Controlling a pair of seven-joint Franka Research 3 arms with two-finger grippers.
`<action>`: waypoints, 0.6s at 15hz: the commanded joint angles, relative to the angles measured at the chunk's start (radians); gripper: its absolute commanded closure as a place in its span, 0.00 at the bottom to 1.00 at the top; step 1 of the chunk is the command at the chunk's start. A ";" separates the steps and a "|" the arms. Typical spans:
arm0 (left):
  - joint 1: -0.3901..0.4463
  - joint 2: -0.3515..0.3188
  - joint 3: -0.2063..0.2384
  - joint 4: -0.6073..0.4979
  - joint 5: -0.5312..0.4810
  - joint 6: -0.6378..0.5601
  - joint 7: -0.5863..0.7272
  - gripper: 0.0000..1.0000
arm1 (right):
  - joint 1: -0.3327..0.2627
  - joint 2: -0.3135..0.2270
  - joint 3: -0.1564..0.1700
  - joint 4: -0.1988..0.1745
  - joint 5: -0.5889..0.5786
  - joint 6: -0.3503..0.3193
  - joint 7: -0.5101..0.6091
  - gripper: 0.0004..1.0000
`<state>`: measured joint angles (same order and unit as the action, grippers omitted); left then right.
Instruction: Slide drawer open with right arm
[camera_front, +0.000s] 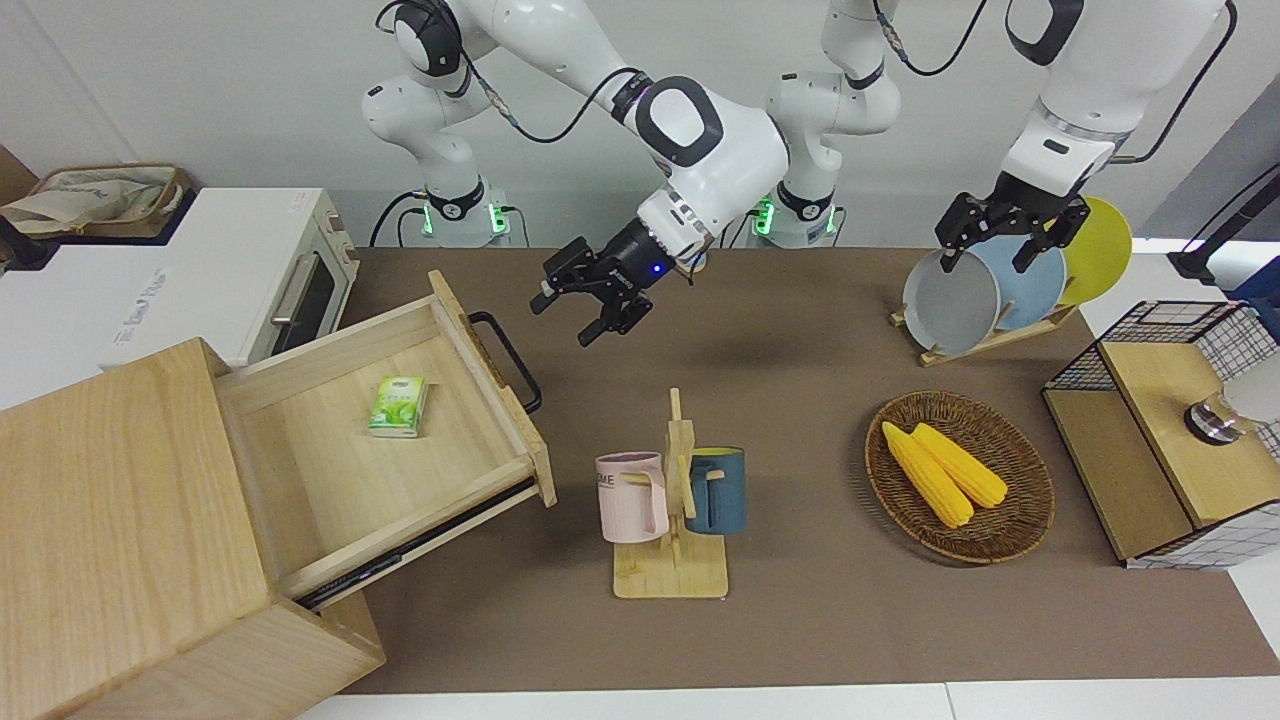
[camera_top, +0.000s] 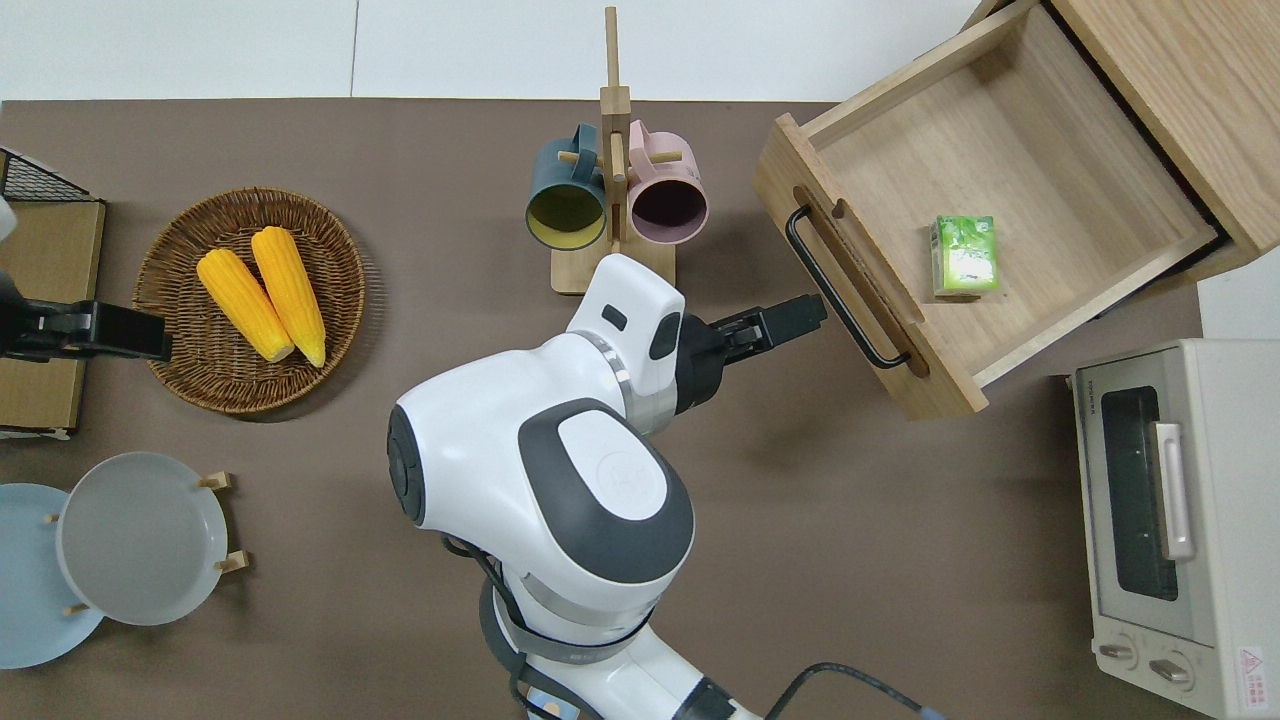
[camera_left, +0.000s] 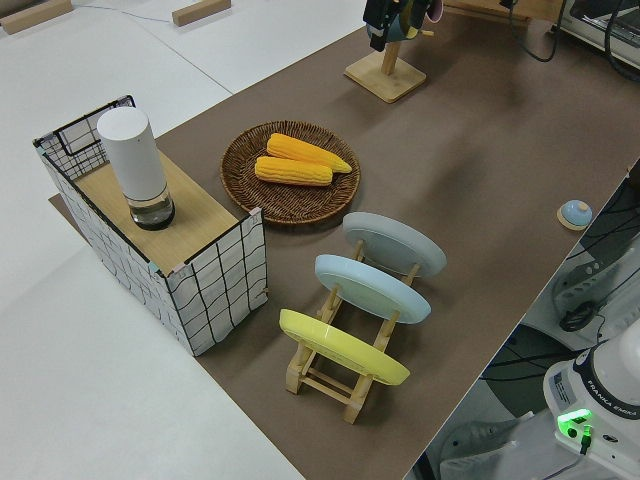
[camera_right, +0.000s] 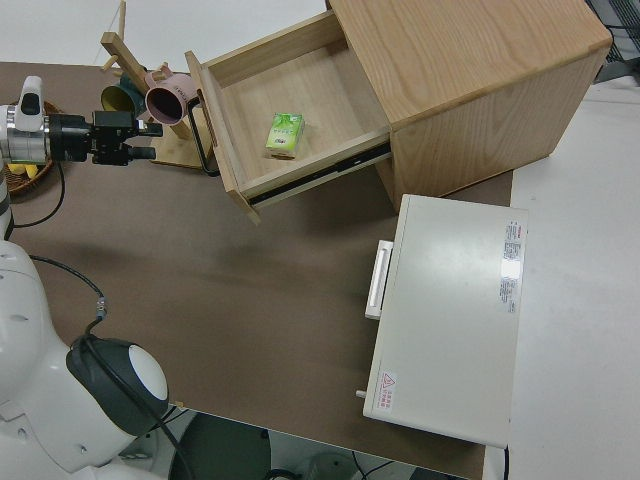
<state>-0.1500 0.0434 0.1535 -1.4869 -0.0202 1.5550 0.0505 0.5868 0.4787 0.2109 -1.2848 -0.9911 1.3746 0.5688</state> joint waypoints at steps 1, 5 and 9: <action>-0.017 0.013 0.017 0.020 0.012 0.000 0.008 0.00 | -0.056 -0.061 0.007 0.015 0.121 0.011 -0.038 0.02; -0.017 0.013 0.017 0.020 0.012 0.000 0.008 0.00 | -0.125 -0.112 0.008 0.021 0.245 0.021 -0.090 0.02; -0.017 0.013 0.017 0.020 0.011 0.000 0.008 0.00 | -0.221 -0.164 0.007 0.021 0.415 0.090 -0.132 0.02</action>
<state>-0.1500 0.0434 0.1535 -1.4869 -0.0202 1.5550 0.0505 0.4459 0.3567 0.2089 -1.2554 -0.7010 1.4085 0.4800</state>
